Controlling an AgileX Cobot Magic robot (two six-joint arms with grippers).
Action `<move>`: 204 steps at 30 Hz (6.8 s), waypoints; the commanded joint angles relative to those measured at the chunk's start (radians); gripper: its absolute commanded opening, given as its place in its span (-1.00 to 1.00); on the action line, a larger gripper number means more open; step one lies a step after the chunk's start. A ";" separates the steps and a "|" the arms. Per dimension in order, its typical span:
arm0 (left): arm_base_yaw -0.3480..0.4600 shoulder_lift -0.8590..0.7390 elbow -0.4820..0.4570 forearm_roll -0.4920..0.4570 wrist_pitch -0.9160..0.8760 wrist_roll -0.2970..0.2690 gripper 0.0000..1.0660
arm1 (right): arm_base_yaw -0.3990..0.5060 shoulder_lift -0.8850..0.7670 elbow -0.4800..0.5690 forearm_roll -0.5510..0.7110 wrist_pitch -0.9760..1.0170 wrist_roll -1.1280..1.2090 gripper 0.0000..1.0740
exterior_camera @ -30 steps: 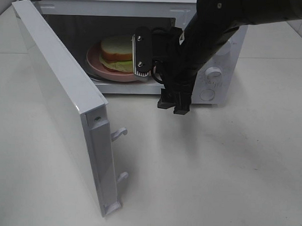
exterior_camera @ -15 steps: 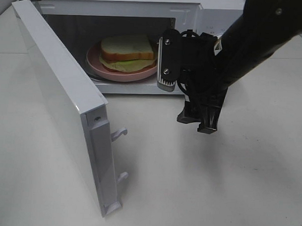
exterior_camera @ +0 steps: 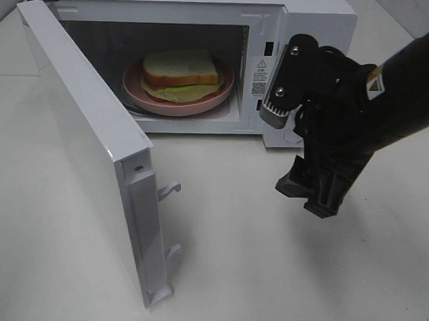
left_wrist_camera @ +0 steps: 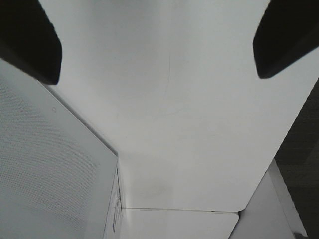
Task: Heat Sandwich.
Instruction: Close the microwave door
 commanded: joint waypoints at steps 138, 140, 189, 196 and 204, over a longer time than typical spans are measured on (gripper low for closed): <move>0.003 -0.019 0.002 -0.008 -0.008 -0.008 0.83 | -0.549 -1.414 0.321 -0.073 0.569 0.661 0.42; 0.003 -0.019 -0.002 -0.012 -0.011 -0.008 0.83 | -0.549 -1.414 0.321 -0.073 0.569 0.661 0.42; 0.003 0.938 0.019 -0.085 -0.855 -0.002 -1.00 | -0.549 -1.414 0.321 -0.073 0.569 0.661 0.42; 0.003 0.983 0.108 -0.079 -1.143 0.000 -1.00 | -0.549 -1.414 0.321 -0.073 0.569 0.662 0.42; -0.001 1.073 0.242 0.075 -1.488 -0.007 -1.00 | -0.549 -1.414 0.321 -0.073 0.569 0.662 0.42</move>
